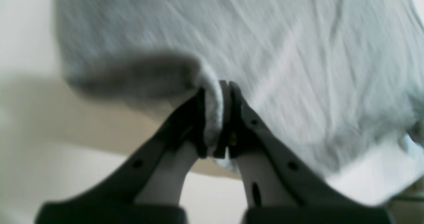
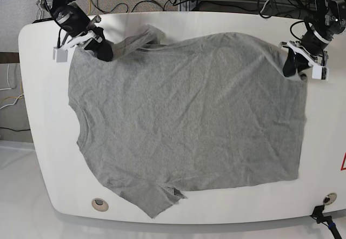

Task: Fold the T-shirt properly
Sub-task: 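Lift the held edge and pull it over the shirt toward the hem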

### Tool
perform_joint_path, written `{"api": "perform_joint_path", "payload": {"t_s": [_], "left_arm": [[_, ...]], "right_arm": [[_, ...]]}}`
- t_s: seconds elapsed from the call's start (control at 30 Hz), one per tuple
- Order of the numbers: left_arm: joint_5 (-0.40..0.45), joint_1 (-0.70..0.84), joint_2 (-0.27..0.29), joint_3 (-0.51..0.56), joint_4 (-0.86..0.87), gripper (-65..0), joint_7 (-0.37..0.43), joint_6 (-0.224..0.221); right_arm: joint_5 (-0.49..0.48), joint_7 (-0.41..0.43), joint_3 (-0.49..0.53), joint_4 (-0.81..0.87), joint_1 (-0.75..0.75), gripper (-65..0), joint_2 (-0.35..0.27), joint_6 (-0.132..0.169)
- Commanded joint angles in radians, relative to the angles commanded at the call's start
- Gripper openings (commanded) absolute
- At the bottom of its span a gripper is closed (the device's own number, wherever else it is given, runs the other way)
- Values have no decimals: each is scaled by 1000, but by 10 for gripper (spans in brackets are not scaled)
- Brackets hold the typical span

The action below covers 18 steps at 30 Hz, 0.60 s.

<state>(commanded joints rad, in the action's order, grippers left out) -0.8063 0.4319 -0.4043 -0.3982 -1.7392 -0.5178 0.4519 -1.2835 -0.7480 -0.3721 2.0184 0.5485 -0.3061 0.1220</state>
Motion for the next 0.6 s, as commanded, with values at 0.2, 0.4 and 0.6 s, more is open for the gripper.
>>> {"api": "perform_joint_path", "payload": {"t_s": [0.2,0.4,0.6], "left_arm": [[0,-121,0,2,84,-650,0,-75],[0,-232,0,3,218,-650,0,-84],[0,-298,-2,34,338,-650,0,-83]], "right_arm": [[86,0,72,-41,-129,-650,-6,3],[215,0,173,-104,-259,-650,-2,2],[216,0,199,-292,-402,-650,-5,8]]}}
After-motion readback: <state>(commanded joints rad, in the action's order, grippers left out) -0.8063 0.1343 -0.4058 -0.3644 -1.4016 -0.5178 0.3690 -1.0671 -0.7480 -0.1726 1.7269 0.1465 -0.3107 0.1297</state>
